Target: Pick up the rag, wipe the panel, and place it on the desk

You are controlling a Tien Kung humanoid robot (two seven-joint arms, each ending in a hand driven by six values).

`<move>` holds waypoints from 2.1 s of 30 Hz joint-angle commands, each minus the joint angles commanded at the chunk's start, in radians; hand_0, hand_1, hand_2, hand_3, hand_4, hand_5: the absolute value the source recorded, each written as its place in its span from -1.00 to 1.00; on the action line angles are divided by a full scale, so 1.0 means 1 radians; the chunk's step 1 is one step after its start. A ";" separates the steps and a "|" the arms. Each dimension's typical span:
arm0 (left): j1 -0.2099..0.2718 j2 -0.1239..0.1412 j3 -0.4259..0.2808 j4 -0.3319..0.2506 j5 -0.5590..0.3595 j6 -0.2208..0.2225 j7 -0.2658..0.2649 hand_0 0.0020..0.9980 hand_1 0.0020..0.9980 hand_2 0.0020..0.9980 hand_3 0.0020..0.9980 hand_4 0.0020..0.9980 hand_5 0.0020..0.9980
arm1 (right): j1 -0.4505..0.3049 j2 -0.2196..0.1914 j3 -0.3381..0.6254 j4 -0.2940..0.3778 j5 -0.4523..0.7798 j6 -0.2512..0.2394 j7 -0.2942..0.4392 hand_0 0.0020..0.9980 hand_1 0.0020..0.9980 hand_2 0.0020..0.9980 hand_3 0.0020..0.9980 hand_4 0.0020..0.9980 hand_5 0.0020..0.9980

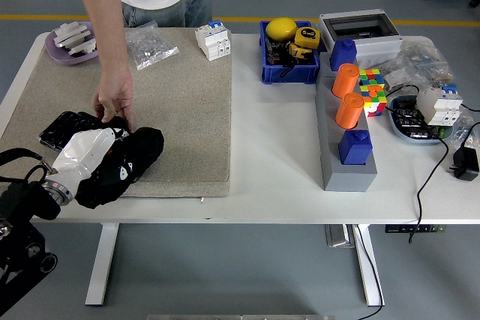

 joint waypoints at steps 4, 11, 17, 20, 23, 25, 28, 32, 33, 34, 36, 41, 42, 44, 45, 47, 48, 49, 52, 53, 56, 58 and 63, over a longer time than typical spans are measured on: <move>-0.009 0.000 -0.021 0.035 0.000 0.006 0.000 -0.51 -0.59 0.05 0.09 -0.16 -1.00 | -0.001 0.000 -0.003 0.001 0.002 0.001 -0.001 0.64 0.38 0.41 0.32 0.95 0.54; -0.019 0.014 -0.047 0.089 0.000 0.015 0.004 -0.52 -0.59 0.04 0.09 -0.19 -1.00 | 0.001 0.000 0.002 0.002 -0.003 0.000 -0.001 0.64 0.37 0.41 0.32 0.95 0.54; -0.034 0.027 -0.066 0.135 0.003 0.013 0.012 -0.52 -0.58 0.04 0.09 -0.18 -1.00 | 0.002 -0.001 0.004 0.004 -0.010 0.000 -0.002 0.64 0.37 0.41 0.32 0.95 0.55; -0.041 0.033 -0.076 0.157 0.004 0.017 0.015 -0.51 -0.58 0.04 0.09 -0.17 -1.00 | 0.002 -0.002 0.010 0.006 -0.016 -0.001 -0.002 0.64 0.37 0.41 0.32 0.95 0.55; -0.048 0.043 -0.088 0.178 0.004 0.021 0.016 -0.51 -0.58 0.04 0.09 -0.17 -1.00 | 0.002 -0.002 0.012 0.007 -0.021 -0.001 -0.002 0.64 0.37 0.41 0.32 0.95 0.55; -0.056 0.051 -0.091 0.196 0.004 0.019 0.017 -0.51 -0.58 0.04 0.09 -0.17 -1.00 | 0.002 -0.003 0.010 0.007 -0.019 0.000 -0.002 0.64 0.37 0.41 0.32 0.95 0.55; -0.067 0.061 -0.090 0.224 0.001 0.018 0.017 -0.51 -0.58 0.04 0.09 -0.17 -1.00 | 0.003 -0.003 0.010 0.007 -0.018 0.000 -0.002 0.64 0.37 0.41 0.32 0.95 0.54; -0.080 0.074 -0.087 0.260 -0.006 0.018 0.015 -0.51 -0.58 0.04 0.08 -0.17 -1.00 | 0.004 -0.005 0.006 0.007 -0.017 0.000 -0.003 0.64 0.37 0.41 0.32 0.95 0.55; -0.083 0.076 -0.086 0.268 -0.008 0.016 0.016 -0.51 -0.58 0.04 0.08 -0.17 -1.00 | 0.005 -0.006 0.006 0.007 -0.018 0.001 -0.003 0.64 0.37 0.41 0.32 0.95 0.55; -0.088 0.079 -0.083 0.278 -0.008 0.015 0.014 -0.51 -0.58 0.04 0.08 -0.17 -1.00 | 0.005 -0.006 0.005 0.007 -0.017 0.001 -0.002 0.64 0.37 0.41 0.32 0.95 0.55; -0.094 0.084 -0.079 0.290 -0.010 0.015 0.013 -0.51 -0.58 0.04 0.08 -0.17 -1.00 | 0.006 -0.006 0.005 0.007 -0.016 0.001 -0.002 0.64 0.37 0.41 0.32 0.95 0.55; -0.109 0.096 -0.073 0.320 -0.010 0.015 0.011 -0.51 -0.57 0.04 0.08 -0.18 -1.00 | 0.007 -0.008 0.001 0.008 -0.015 0.002 -0.002 0.64 0.37 0.41 0.31 0.95 0.55; -0.112 0.097 -0.071 0.324 -0.010 0.016 0.011 -0.51 -0.57 0.04 0.08 -0.18 -1.00 | 0.008 -0.008 0.001 0.008 -0.014 0.002 -0.002 0.64 0.37 0.41 0.31 0.95 0.55; -0.122 0.101 -0.063 0.337 -0.011 0.016 0.009 -0.51 -0.57 0.03 0.07 -0.19 -1.00 | 0.008 -0.009 -0.001 0.008 -0.014 0.002 -0.002 0.64 0.37 0.41 0.32 0.95 0.54; -0.127 0.104 -0.059 0.344 -0.011 0.015 0.010 -0.51 -0.57 0.03 0.07 -0.19 -1.00 | 0.009 -0.009 -0.002 0.008 -0.014 0.002 -0.002 0.64 0.37 0.41 0.32 0.95 0.54; -0.132 0.108 -0.055 0.346 -0.010 0.016 0.008 -0.51 -0.57 0.03 0.07 -0.19 -1.00 | 0.010 -0.009 -0.003 0.008 -0.014 0.002 -0.002 0.64 0.37 0.41 0.32 0.95 0.54; -0.133 0.109 -0.055 0.345 -0.008 0.017 0.008 -0.51 -0.57 0.03 0.07 -0.19 -1.00 | 0.010 -0.010 -0.003 0.009 -0.014 0.002 -0.002 0.64 0.37 0.41 0.32 0.95 0.54; -0.135 0.110 -0.054 0.341 -0.005 0.017 0.009 -0.51 -0.57 0.03 0.07 -0.19 -1.00 | 0.010 -0.009 -0.003 0.009 -0.014 0.002 -0.002 0.64 0.37 0.41 0.32 0.95 0.54; -0.137 0.115 -0.051 0.321 0.008 0.014 0.016 -0.50 -0.57 0.03 0.07 -0.20 -1.00 | 0.010 -0.009 -0.004 0.008 -0.012 0.002 -0.002 0.64 0.37 0.41 0.32 0.95 0.54; -0.137 0.116 -0.050 0.316 0.011 0.014 0.017 -0.50 -0.57 0.03 0.07 -0.20 -1.00 | 0.010 -0.009 -0.004 0.008 -0.012 0.002 -0.001 0.64 0.37 0.41 0.32 0.95 0.54; -0.133 0.122 -0.036 0.285 0.017 0.003 0.022 -0.50 -0.57 0.03 0.07 -0.19 -1.00 | 0.009 -0.009 -0.001 0.008 -0.012 0.002 -0.001 0.64 0.37 0.41 0.32 0.96 0.55; -0.128 0.123 -0.024 0.261 0.020 -0.005 0.029 -0.50 -0.57 0.03 0.07 -0.19 -1.00 | 0.009 -0.010 0.000 0.008 -0.013 0.003 -0.001 0.64 0.37 0.41 0.32 0.96 0.55; -0.108 0.116 -0.008 0.192 0.037 -0.025 0.060 -0.50 -0.57 0.04 0.07 -0.17 -1.00 | 0.008 -0.009 0.004 0.007 -0.012 0.003 0.000 0.64 0.37 0.41 0.32 0.96 0.55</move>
